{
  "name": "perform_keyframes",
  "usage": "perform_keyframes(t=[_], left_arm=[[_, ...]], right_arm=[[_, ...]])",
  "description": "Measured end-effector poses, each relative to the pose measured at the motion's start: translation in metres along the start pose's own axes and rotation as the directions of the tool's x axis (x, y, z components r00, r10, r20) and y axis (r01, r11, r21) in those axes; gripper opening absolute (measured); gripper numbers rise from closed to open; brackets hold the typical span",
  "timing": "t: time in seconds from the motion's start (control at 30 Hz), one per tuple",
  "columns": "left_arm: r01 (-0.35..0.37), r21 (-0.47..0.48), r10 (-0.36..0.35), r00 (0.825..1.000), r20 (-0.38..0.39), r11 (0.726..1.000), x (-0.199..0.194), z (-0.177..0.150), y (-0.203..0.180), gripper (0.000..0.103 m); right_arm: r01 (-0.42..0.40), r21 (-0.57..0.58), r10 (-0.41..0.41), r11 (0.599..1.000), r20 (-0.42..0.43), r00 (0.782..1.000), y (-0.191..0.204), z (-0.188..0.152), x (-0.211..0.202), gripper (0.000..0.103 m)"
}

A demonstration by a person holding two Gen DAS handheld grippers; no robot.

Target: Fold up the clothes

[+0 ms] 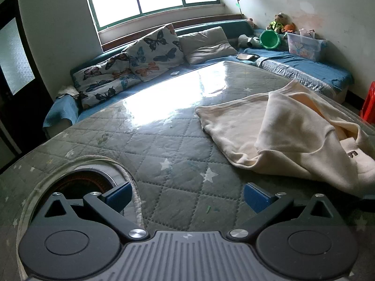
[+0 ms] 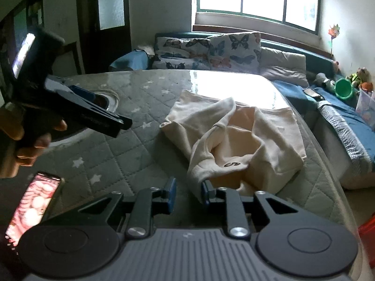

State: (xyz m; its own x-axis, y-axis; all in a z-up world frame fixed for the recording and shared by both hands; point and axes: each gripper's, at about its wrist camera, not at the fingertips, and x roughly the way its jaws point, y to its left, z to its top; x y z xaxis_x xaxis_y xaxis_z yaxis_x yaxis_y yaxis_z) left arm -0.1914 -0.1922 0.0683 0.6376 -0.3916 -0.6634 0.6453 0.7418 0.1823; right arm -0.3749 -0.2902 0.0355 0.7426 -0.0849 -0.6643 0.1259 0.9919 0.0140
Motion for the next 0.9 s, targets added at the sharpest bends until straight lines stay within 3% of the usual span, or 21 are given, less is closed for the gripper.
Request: perform_keyframes(t=[0.13, 0.23, 0.43, 0.53, 0.7, 0.8, 0.9], left_arm=[[-0.001, -0.001, 0.001, 1.0, -0.001, 1.0, 0.001, 0.0, 0.0, 0.103], [0.002, -0.002, -0.002, 1.0, -0.006, 1.0, 0.001, 0.001, -0.001, 0.103], [0.011, 0.004, -0.011, 1.0, 0.003, 1.0, -0.005, 0.001, -0.005, 0.103], [0.016, 0.001, -0.016, 1.0, 0.005, 1.0, -0.006, 0.003, -0.004, 0.103], [0.024, -0.01, -0.024, 1.0, 0.01, 1.0, -0.008, 0.005, -0.001, 0.103], [0.031, -0.013, -0.031, 0.999, 0.019, 0.999, -0.01, 0.007, 0.0, 0.103], [0.048, -0.013, -0.048, 0.998, 0.031, 0.999, -0.014, 0.009, 0.0, 0.103]], right_arm=[[-0.007, -0.02, 0.007, 1.0, -0.008, 1.0, 0.001, -0.001, -0.013, 0.023], [0.037, -0.027, -0.036, 0.999, 0.035, 0.999, 0.0, 0.004, -0.013, 0.023], [0.087, 0.013, -0.088, 0.996, 0.063, 0.994, -0.015, 0.023, 0.023, 0.025], [0.113, 0.038, -0.115, 0.993, 0.064, 0.991, -0.022, 0.031, 0.044, 0.031], [0.153, 0.076, -0.157, 0.985, 0.037, 0.987, -0.031, 0.037, 0.074, 0.031], [0.115, 0.092, -0.117, 0.989, 0.018, 0.993, -0.03, 0.032, 0.084, 0.012], [0.081, 0.061, -0.083, 0.995, 0.043, 0.996, -0.019, 0.025, 0.08, 0.009]])
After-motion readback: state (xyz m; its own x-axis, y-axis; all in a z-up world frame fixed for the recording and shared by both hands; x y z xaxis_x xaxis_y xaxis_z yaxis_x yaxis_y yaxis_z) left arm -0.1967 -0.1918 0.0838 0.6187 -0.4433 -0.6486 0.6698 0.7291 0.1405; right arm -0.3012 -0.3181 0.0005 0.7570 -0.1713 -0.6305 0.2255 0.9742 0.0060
